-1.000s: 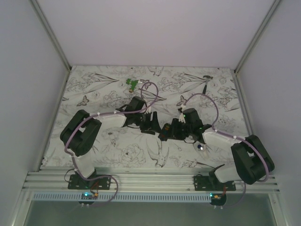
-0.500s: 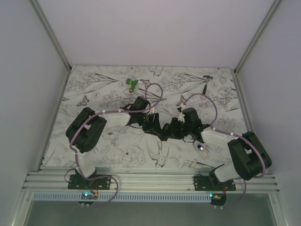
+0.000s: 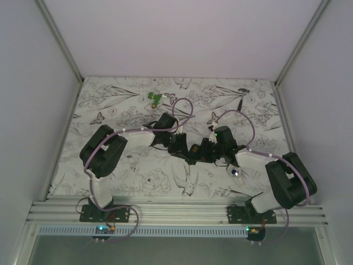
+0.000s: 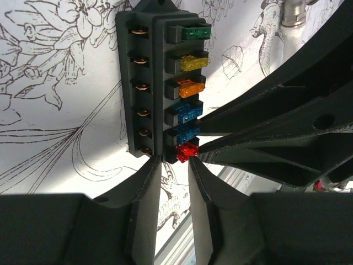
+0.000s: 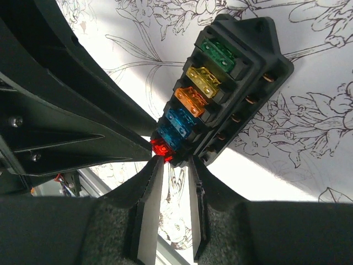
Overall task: Snap on the fuse box
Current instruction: Install the fuse at the fuse box base.
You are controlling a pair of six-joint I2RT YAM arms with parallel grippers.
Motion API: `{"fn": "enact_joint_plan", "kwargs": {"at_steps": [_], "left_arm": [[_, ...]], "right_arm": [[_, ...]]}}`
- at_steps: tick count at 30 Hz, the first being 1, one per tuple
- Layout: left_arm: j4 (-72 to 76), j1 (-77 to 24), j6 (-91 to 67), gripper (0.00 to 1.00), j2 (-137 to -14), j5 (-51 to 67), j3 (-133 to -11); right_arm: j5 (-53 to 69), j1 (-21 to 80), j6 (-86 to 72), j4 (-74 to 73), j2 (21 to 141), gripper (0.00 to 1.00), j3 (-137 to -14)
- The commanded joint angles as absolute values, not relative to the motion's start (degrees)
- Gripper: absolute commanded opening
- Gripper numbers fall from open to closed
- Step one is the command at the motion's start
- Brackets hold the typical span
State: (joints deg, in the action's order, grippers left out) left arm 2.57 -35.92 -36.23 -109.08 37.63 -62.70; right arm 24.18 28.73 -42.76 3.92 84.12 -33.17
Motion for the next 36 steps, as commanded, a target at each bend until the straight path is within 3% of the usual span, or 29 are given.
{"fn": "enact_joint_plan", "kwargs": {"at_steps": [1, 17, 36], "left_arm": [[0.3, -36.8, -35.1, 0.27, -110.8, 38.9, -63.9], [-5.0, -37.4, -35.3, 0.17, -113.8, 36.7, -66.7], [-11.2, -37.9, -37.5, 0.08, -118.8, 33.7, -69.0]], "right_arm": [[24.0, 28.4, -42.9, 4.7, 85.6, 0.28, -33.9], [24.5, 28.7, -41.2, -0.5, 92.3, 0.15, -36.8], [16.9, 34.4, -39.2, -8.8, 101.1, 0.09, -43.4]]}}
